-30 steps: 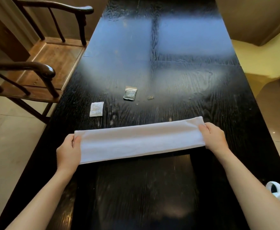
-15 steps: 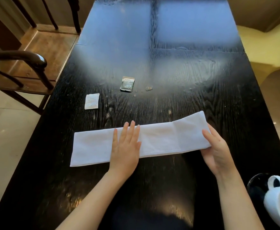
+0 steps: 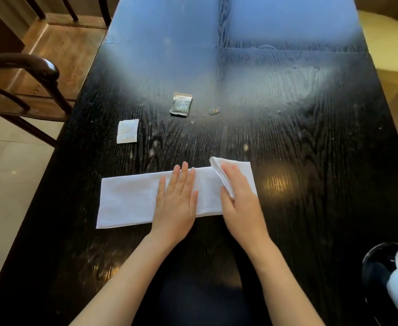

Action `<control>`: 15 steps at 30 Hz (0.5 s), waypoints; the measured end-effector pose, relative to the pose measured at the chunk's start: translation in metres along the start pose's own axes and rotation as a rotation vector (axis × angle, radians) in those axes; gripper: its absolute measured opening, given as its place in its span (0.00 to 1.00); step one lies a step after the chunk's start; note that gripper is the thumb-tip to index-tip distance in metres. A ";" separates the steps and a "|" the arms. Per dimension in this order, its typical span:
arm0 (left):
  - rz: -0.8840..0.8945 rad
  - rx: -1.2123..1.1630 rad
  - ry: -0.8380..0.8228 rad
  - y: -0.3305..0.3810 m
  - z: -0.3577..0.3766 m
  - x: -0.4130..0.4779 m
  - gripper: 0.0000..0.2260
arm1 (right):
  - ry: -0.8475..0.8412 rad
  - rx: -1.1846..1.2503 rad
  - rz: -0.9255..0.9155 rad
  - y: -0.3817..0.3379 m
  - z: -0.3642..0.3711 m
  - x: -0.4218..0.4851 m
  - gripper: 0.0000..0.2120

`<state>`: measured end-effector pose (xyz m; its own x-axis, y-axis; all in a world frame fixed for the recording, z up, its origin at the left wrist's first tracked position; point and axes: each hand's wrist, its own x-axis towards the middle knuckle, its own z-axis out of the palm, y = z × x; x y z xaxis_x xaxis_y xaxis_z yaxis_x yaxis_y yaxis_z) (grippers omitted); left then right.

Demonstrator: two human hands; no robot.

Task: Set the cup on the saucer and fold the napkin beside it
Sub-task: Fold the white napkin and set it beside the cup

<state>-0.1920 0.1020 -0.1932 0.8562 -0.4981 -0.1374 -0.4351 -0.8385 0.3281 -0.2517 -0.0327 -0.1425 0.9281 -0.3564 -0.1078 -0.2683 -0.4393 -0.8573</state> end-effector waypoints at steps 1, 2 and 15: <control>0.007 0.016 0.024 -0.002 0.001 0.000 0.26 | 0.011 -0.043 -0.010 0.001 0.008 -0.001 0.23; 0.014 0.051 0.051 -0.004 0.003 -0.001 0.27 | 0.024 -0.076 -0.019 0.002 0.015 -0.001 0.24; 0.024 0.057 0.054 -0.007 0.006 -0.005 0.24 | -0.171 -0.382 -0.093 0.016 0.045 -0.010 0.32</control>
<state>-0.1950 0.1084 -0.2008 0.8583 -0.5070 -0.0787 -0.4698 -0.8383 0.2767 -0.2533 0.0004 -0.1780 0.9736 -0.1734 -0.1482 -0.2281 -0.7486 -0.6225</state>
